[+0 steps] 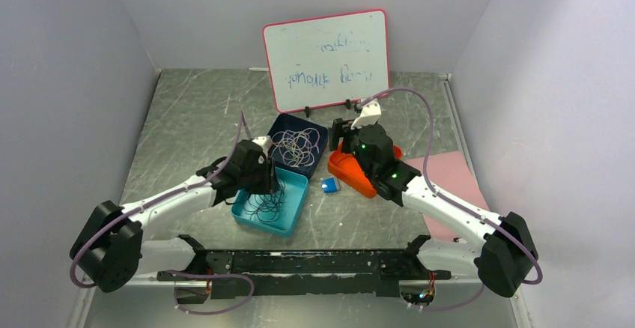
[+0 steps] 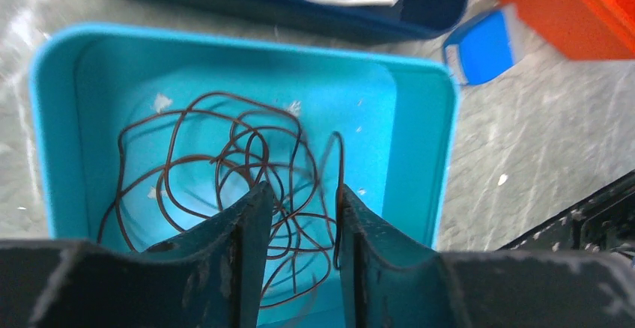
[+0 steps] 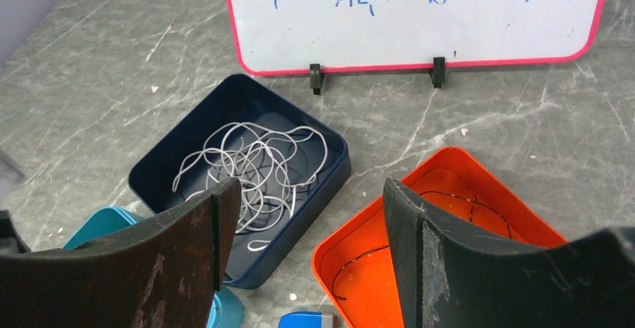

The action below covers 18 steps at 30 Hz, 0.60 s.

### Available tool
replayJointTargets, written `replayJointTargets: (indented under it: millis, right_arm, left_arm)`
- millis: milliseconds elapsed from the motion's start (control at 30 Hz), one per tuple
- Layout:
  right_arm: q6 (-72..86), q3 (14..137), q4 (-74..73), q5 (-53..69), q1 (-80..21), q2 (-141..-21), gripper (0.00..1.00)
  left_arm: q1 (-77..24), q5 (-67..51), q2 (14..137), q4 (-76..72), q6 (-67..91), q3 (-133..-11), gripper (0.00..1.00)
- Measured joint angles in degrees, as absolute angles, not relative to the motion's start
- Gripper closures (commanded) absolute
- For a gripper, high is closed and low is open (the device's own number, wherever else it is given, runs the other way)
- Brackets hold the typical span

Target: Untangle the cables

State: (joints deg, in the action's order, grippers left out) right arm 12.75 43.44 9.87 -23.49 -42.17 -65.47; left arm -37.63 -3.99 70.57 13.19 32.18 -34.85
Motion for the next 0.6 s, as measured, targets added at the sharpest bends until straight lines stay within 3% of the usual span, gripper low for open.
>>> replayJointTargets:
  millis: [200,267,467,600]
  right_arm:
    - [12.75,43.44,9.87,-23.40,-42.17,-66.30,0.27]
    - [12.75,43.44,9.87,-23.38,-42.17,-66.48,0.27]
    - [12.67,43.44,9.87,-23.59,-42.17,-66.48,0.26]
    - [12.03,43.44,9.54,-24.25,-42.15,-65.84,0.21]
  left_arm:
    - [-37.67,-1.65,66.19,15.51,31.09,-39.92,0.45]
    - [-37.67,-1.10,64.97,16.14,30.70,-41.34,0.35]
    - [-37.67,0.34,63.18,17.32,29.43,-43.40,0.31]
    - [-37.47,2.85,62.35,18.96,28.91,-44.56,0.20]
